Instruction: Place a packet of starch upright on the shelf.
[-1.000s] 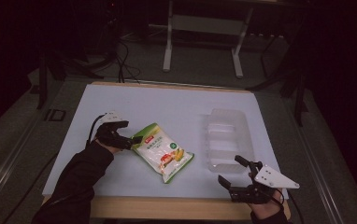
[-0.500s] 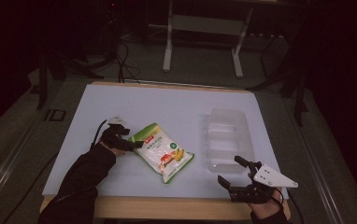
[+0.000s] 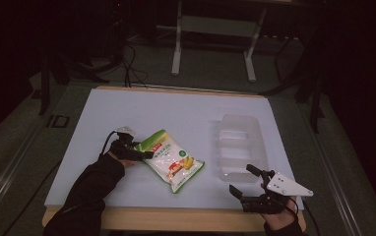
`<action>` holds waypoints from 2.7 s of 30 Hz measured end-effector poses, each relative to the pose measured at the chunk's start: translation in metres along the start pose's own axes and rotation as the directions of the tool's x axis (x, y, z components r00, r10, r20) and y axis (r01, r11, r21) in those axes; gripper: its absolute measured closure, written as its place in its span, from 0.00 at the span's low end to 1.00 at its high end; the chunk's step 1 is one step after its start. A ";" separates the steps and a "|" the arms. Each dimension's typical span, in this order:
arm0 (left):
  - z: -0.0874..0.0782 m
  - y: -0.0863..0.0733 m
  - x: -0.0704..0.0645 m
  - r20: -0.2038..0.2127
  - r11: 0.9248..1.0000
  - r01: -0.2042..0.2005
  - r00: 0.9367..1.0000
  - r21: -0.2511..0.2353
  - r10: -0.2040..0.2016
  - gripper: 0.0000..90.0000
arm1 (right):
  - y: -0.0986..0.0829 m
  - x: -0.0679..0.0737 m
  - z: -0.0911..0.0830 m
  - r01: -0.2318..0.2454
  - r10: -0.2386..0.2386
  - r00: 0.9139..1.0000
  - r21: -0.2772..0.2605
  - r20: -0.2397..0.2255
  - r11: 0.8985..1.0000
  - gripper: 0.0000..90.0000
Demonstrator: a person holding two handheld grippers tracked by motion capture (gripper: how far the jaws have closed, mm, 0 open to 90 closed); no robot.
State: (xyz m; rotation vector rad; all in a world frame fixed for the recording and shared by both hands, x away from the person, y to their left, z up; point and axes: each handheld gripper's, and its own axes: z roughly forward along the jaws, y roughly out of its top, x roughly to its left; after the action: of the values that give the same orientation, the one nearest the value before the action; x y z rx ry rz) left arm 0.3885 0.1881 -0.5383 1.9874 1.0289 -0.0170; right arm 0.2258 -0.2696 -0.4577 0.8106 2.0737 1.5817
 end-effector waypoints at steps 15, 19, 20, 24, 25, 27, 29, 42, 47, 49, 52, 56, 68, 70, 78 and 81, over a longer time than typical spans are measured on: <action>0.002 0.003 -0.017 0.023 0.989 -0.077 0.997 0.125 0.075 0.67 | -0.001 0.000 0.003 0.001 -0.001 1.000 0.012 0.003 1.000 0.12; 0.006 0.004 -0.027 0.008 0.983 -0.114 0.993 0.146 0.114 0.87 | -0.001 0.000 0.003 -0.001 0.001 1.000 0.013 0.007 1.000 0.12; 0.006 0.005 -0.028 -0.002 0.982 -0.111 0.994 0.151 0.113 0.87 | 0.000 0.000 0.003 -0.004 0.004 1.000 0.012 0.006 1.000 0.12; 0.004 0.012 -0.037 -0.044 0.972 -0.146 0.987 0.183 0.157 0.89 | -0.001 -0.001 0.002 -0.005 0.005 1.000 0.016 0.010 1.000 0.15; 0.002 0.015 -0.039 -0.051 0.971 -0.153 0.985 0.183 0.165 0.89 | -0.001 -0.002 0.002 -0.002 0.002 1.000 0.016 0.015 1.000 0.15; -0.001 0.020 -0.042 -0.054 0.969 -0.161 0.983 0.189 0.174 0.90 | 0.000 -0.002 0.001 0.007 -0.007 1.000 0.018 0.024 1.000 0.15; -0.006 0.024 -0.046 -0.057 0.971 -0.161 0.983 0.175 0.173 0.90 | 0.000 -0.002 0.000 0.005 -0.005 1.000 0.009 0.029 1.000 0.15; -0.036 0.051 -0.076 -0.084 0.955 -0.277 0.954 0.109 0.287 0.90 | 0.001 -0.005 -0.004 -0.006 0.007 0.998 -0.005 0.065 1.000 0.15; -0.046 0.060 -0.084 -0.098 0.951 -0.302 0.947 0.068 0.307 0.91 | 0.001 -0.007 -0.004 -0.006 0.005 0.996 0.007 0.088 1.000 0.15; -0.050 0.064 -0.090 -0.106 0.946 -0.321 0.940 0.051 0.325 0.91 | 0.001 -0.007 -0.003 -0.005 0.005 0.996 0.009 0.090 1.000 0.14; -0.052 0.069 -0.101 -0.105 0.933 -0.357 0.927 0.043 0.359 0.91 | 0.002 -0.006 -0.003 0.016 -0.018 0.995 0.016 0.100 1.000 0.12; -0.054 0.077 -0.114 -0.082 0.919 -0.392 0.916 0.035 0.393 0.91 | 0.001 -0.006 -0.001 0.027 -0.031 0.993 0.035 0.117 0.999 0.12; -0.072 0.097 -0.149 -0.001 0.857 -0.513 0.858 -0.049 0.514 0.91 | 0.006 -0.007 -0.003 0.020 -0.022 0.996 0.029 0.089 0.999 0.15; -0.074 0.098 -0.151 -0.014 0.850 -0.524 0.852 -0.052 0.524 0.91 | 0.007 -0.007 -0.004 0.019 -0.021 0.996 0.024 0.087 1.000 0.15; -0.087 0.105 -0.174 0.057 0.788 -0.607 0.788 -0.100 0.614 0.91 | 0.021 -0.009 -0.002 0.009 -0.010 0.999 0.015 0.032 1.000 0.17; -0.090 0.107 -0.181 0.083 0.774 -0.624 0.770 -0.110 0.632 0.91 | 0.032 -0.008 0.000 0.035 -0.035 0.999 0.014 0.009 0.999 0.17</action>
State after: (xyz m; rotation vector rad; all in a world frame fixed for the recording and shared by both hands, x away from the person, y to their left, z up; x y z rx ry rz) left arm 0.3093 0.1039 -0.3412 2.1405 0.2382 0.2675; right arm 0.2384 -0.2691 -0.4272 0.7808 2.0827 1.5445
